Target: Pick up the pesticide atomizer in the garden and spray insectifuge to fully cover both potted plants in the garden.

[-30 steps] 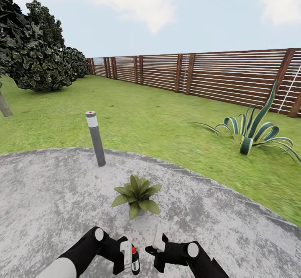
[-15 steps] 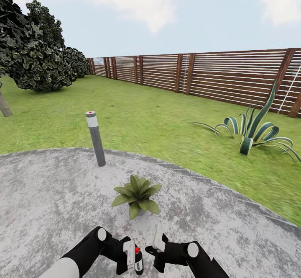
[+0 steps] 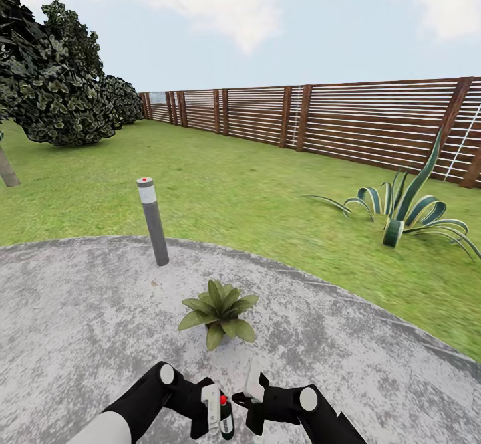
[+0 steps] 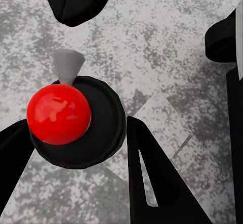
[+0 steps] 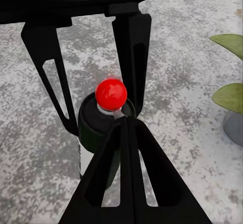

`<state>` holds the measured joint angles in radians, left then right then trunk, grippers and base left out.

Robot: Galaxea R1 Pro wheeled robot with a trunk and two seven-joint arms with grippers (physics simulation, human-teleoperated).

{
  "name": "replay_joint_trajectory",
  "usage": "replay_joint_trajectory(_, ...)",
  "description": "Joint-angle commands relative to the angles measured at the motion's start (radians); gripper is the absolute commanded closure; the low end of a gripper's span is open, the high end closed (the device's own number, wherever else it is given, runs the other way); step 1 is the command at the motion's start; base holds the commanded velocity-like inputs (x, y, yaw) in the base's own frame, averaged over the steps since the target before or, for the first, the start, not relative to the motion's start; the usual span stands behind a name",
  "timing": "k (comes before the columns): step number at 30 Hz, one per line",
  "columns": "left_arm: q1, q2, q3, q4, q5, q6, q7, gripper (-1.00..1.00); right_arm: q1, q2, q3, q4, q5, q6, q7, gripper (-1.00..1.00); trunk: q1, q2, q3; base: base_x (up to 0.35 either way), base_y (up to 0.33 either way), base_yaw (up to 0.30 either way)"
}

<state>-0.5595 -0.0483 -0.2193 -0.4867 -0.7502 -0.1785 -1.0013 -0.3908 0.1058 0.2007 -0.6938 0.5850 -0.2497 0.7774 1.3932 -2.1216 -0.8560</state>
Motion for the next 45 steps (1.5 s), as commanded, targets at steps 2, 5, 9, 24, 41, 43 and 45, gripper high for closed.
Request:
replay_joint_trajectory(2, 0.000, -0.001, 0.001, -0.001, -0.009, -0.010, 0.000, 1.00, 0.000, 0.000, -0.001, 0.000, 0.010, -0.006, 0.000, 1.00, 0.000, 0.000, -0.001, 0.000, 0.000, 0.000)
replay_joint_trajectory(5, 0.000, -0.001, 0.001, -0.001, -0.009, -0.010, 0.000, 1.00, 0.000, 0.000, -0.001, -0.001, 0.010, -0.006, 0.000, 1.00, 0.000, 0.000, -0.001, 0.000, 0.000, 0.000)
replay_joint_trajectory(9, 0.000, -0.001, 0.001, -0.001, -0.009, -0.010, -0.001, 1.00, 0.000, 0.000, -0.001, -0.001, 0.010, -0.007, 0.000, 1.00, 0.000, 0.000, -0.001, 0.000, 0.000, 0.000)
replay_joint_trajectory(24, 0.000, -0.013, 0.001, -0.001, -0.009, -0.011, -0.001, 1.00, 0.000, 0.000, -0.001, -0.001, 0.010, -0.007, 0.000, 1.00, 0.000, 0.000, -0.001, 0.000, 0.000, 0.000)
replay_joint_trajectory(41, 0.000, 0.017, 0.003, 0.001, -0.012, -0.010, 0.000, 1.00, 0.000, 0.000, -0.001, 0.000, 0.011, -0.007, 0.000, 1.00, 0.000, 0.000, -0.001, 0.000, 0.000, 0.000)
replay_joint_trajectory(43, 0.001, 0.040, 0.003, 0.001, -0.012, -0.010, 0.000, 1.00, 0.000, 0.000, -0.001, 0.000, 0.011, -0.007, 0.000, 1.00, 0.000, 0.000, -0.001, 0.000, 0.000, 0.000)
replay_joint_trajectory(45, 0.002, 0.072, 0.004, 0.002, -0.012, -0.010, 0.000, 1.00, 0.000, 0.000, -0.001, 0.000, 0.012, -0.007, 0.000, 1.00, 0.000, 0.000, -0.001, 0.000, 0.000, 0.000)
